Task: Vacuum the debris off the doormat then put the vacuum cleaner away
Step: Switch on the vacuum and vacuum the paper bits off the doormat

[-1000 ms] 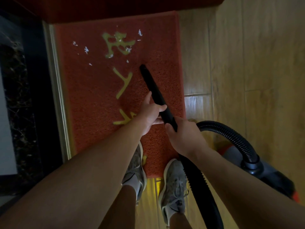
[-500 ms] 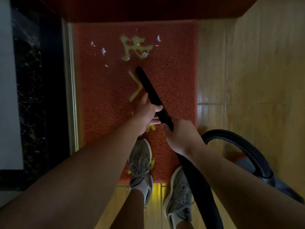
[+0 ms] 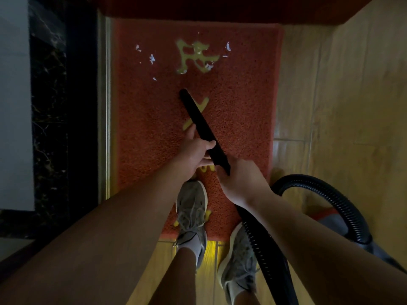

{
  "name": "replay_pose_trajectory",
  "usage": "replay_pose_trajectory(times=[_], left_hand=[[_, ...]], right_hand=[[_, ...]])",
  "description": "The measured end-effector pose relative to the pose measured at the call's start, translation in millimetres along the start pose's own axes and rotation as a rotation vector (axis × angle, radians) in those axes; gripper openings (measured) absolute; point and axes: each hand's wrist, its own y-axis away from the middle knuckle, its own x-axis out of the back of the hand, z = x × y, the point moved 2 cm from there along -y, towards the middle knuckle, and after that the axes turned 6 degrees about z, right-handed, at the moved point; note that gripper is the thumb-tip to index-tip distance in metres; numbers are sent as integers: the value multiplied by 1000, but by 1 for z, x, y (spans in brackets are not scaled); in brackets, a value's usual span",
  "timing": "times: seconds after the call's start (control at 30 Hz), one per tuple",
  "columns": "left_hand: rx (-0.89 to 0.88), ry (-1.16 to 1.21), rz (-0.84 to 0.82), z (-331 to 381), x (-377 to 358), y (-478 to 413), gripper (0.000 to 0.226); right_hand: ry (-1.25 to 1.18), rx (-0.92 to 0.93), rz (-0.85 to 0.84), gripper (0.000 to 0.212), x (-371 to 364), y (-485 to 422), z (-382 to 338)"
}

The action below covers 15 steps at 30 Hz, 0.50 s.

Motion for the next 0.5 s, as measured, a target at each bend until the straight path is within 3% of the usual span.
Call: replay_pose_trajectory(times=[0.5], left_hand=[[-4,-18,-46,8,-1,-6,81]], right_hand=[[-21,-12,37,25,-2,-5,-1]])
